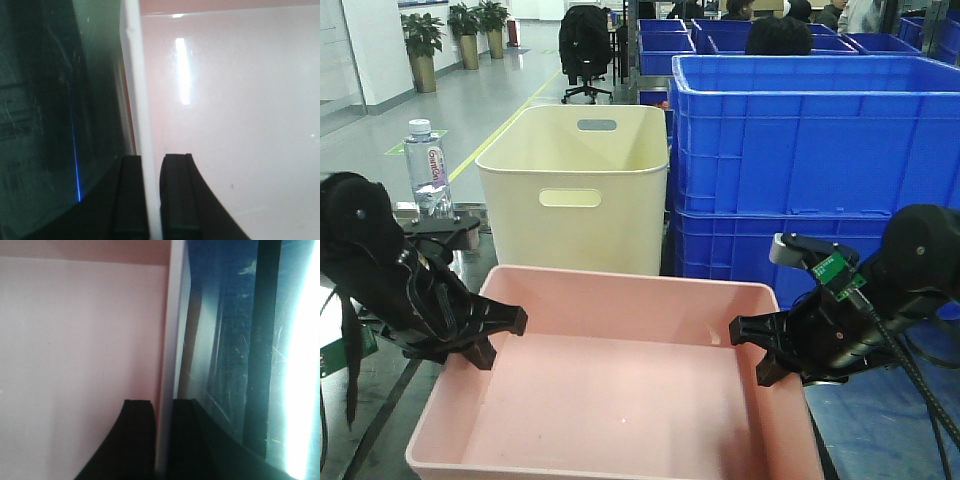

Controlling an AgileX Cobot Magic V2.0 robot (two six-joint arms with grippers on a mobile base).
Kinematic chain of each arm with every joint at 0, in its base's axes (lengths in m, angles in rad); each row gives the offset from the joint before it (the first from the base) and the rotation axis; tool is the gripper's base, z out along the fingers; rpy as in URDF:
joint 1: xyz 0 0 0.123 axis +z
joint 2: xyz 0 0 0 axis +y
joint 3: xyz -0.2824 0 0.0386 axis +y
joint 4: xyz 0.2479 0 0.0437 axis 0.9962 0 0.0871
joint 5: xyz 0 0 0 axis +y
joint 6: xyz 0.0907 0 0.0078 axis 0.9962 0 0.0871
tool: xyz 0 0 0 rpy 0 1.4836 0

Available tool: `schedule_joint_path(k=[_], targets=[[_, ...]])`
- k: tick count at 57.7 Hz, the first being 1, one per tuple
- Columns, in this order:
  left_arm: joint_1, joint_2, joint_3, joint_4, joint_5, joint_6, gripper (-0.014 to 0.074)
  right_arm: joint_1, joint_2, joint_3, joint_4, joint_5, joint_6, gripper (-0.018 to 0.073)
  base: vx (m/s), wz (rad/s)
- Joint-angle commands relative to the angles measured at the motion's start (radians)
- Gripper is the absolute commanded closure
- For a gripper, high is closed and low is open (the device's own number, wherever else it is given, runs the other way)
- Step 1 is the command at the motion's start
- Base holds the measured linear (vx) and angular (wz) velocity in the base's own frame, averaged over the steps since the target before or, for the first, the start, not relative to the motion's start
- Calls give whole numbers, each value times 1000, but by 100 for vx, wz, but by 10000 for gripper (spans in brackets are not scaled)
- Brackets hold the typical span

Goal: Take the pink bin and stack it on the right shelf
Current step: 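Lower the pink bin onto the table with both grippers, then open both grippers and pull them away from the bin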

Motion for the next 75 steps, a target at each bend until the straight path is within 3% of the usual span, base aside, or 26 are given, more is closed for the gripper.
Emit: schedule_joint_path(k=[1, 16, 37, 47, 55, 61, 68, 75], targets=[[1, -27, -30, -32, -48, 1, 590, -6, -34, -33, 45, -62, -23, 551, 0, 0], [1, -6, -30, -32, -46, 2, 503, -6, -26, -33, 44, -60, -22, 435, 0, 0], [1, -17, -33, -33, -28, 5, 185, -6, -38, -33, 46, -70, 4, 92, 0, 0], [1, -101, -33, -22, -105, 10, 108, -6, -111, -33, 30, -119, 4, 62, 0, 0], [1, -221, -33, 32, -173, 30, 118, -6, -218, -33, 9, -155, 4, 92, 0, 0], [1, -338, -11, 73, -213, 75, 172, -6, -321, -24, -34, -178, 4, 159, 0, 0], [1, -489, 101, 72, -305, 85, 297, -6, -427, 41, -113, -256, 13, 279, 0, 0], [1, -640, 288, 74, -475, 91, 465, -6, -531, 142, -135, -329, 35, 403, 0, 0]])
